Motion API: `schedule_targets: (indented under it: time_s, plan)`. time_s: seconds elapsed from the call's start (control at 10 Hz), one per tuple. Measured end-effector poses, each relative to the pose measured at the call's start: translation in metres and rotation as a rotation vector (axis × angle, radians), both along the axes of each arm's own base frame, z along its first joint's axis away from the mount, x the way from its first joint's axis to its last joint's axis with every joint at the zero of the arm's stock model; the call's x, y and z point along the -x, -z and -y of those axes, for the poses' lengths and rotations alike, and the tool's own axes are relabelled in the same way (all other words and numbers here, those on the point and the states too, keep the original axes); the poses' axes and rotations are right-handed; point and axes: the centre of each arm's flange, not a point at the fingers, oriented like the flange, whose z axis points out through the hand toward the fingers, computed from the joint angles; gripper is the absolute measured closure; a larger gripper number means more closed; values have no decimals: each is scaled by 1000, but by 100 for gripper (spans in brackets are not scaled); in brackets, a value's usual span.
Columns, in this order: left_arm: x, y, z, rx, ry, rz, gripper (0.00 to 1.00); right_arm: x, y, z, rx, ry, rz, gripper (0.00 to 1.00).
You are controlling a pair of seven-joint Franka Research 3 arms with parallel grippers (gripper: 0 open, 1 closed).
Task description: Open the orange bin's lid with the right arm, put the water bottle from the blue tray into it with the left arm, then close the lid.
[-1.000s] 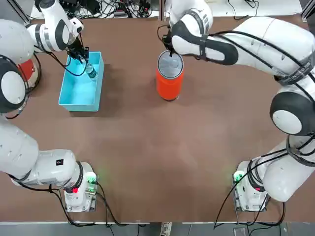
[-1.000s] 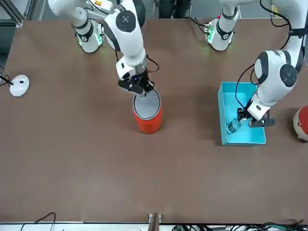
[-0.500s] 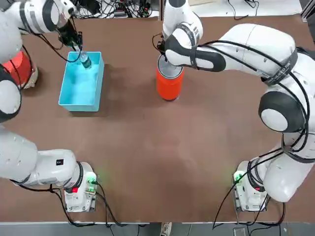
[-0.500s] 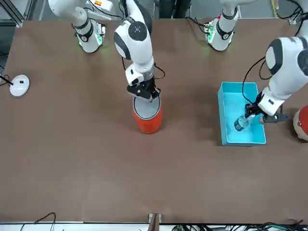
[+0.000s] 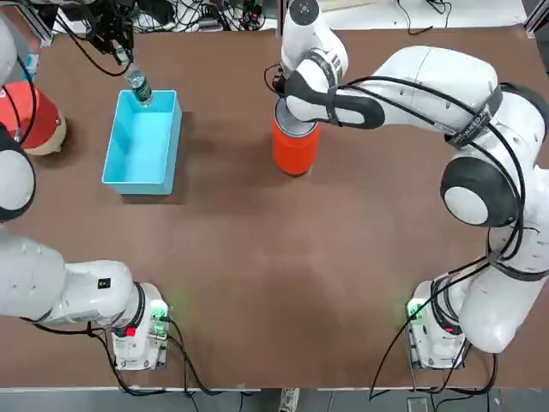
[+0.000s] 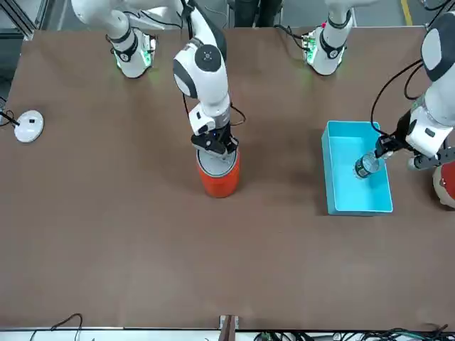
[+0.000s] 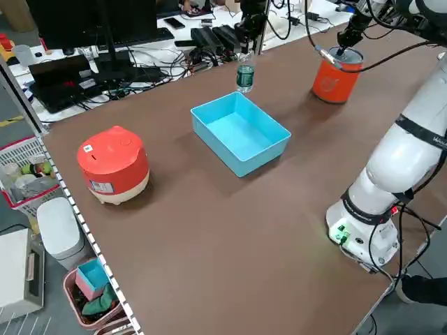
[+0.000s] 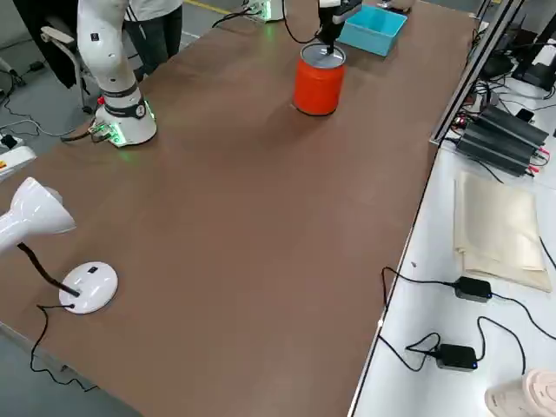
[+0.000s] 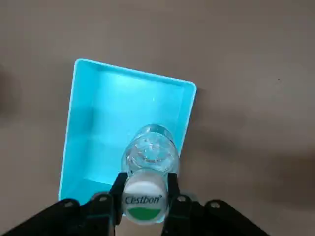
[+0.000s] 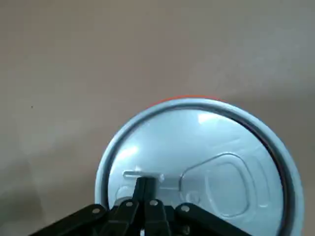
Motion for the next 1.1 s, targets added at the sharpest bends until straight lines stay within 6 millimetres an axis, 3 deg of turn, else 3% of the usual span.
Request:
schedule_targets:
  time_s: [0.2,0.6,0.8,1.1]
  plan:
    - [4,-17,24,-4,-18,-27,63,2,2,-4,16,15,30,98]
    - [6,-57,27,-5,-45,-28,63,5,3,-9,26,16,48,99]
    - [11,-76,39,-7,-71,-41,63,5,-1,-10,34,23,42,99]
    - [18,-91,81,-9,-106,-28,63,0,-46,-11,87,60,7,99]
